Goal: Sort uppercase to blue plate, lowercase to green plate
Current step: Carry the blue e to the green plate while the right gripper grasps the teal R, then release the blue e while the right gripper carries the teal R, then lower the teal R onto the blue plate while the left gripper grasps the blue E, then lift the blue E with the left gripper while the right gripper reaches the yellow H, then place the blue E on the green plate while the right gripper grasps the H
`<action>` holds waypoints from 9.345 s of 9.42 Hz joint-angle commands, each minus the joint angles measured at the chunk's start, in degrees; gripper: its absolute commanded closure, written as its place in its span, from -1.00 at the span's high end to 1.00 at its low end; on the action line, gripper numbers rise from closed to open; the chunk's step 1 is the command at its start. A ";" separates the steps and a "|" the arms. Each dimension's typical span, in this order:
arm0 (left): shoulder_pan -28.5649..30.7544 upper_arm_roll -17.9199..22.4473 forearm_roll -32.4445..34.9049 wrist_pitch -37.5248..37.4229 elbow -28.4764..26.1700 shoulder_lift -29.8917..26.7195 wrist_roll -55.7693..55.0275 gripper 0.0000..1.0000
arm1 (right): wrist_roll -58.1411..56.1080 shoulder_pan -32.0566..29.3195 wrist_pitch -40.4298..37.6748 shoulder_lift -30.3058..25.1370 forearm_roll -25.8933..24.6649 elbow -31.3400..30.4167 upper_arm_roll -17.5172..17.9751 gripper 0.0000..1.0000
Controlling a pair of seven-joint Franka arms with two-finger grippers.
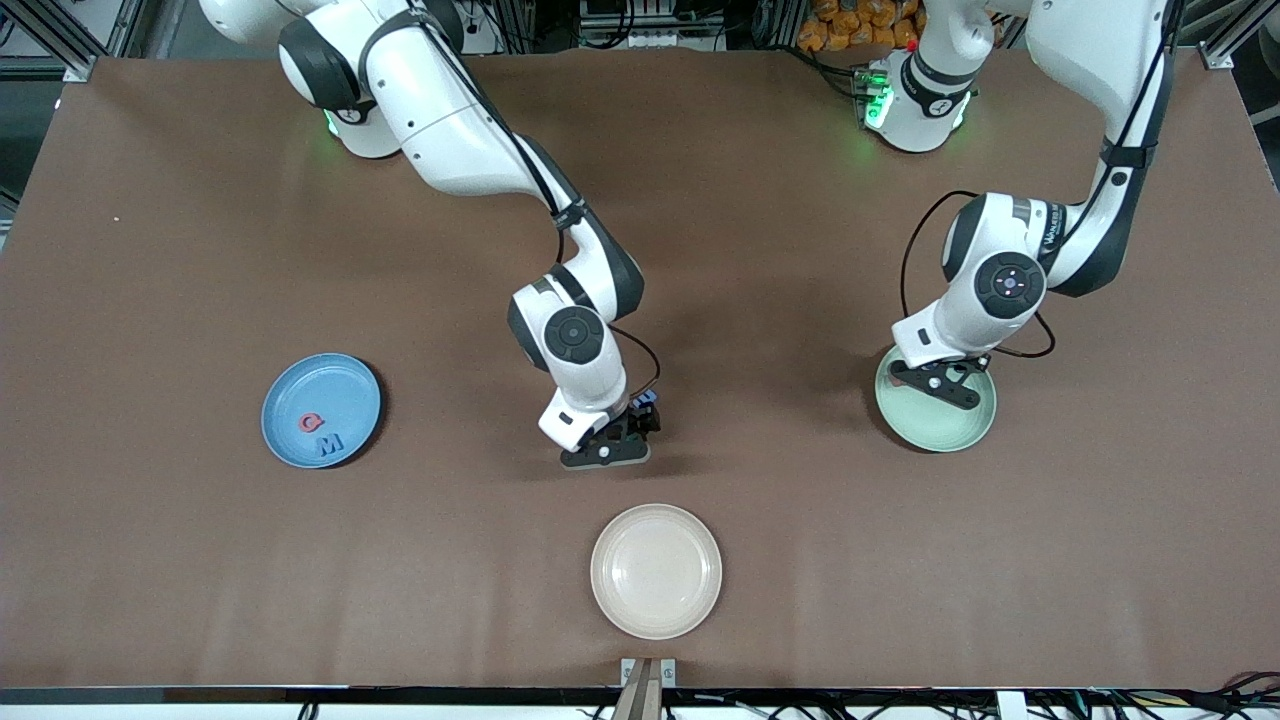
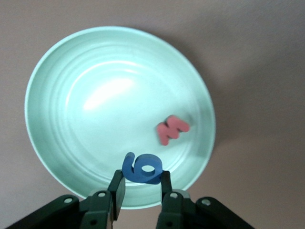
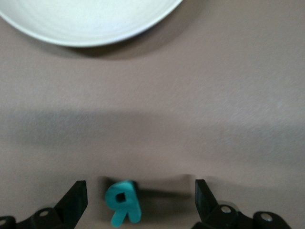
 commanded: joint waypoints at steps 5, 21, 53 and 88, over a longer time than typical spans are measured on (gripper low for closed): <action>0.09 0.18 -0.55 1.08 -1.36 -1.50 1.79 1.00 | 3.03 1.29 -0.43 0.78 0.54 0.46 -1.23 1.00; -11.59 -12.83 -5.22 0.55 25.69 17.99 -47.34 1.00 | 0.15 -5.73 -8.67 -13.70 -5.17 -11.30 -4.75 -1.00; -21.45 -14.15 -1.52 -7.01 51.82 37.88 -29.67 -0.05 | -8.24 -29.49 -10.63 -30.87 -6.58 -36.02 3.08 1.00; 6.69 -10.10 -5.47 3.54 5.49 3.86 -6.50 1.00 | 25.10 1.28 1.68 -14.34 2.39 -25.03 3.17 -1.00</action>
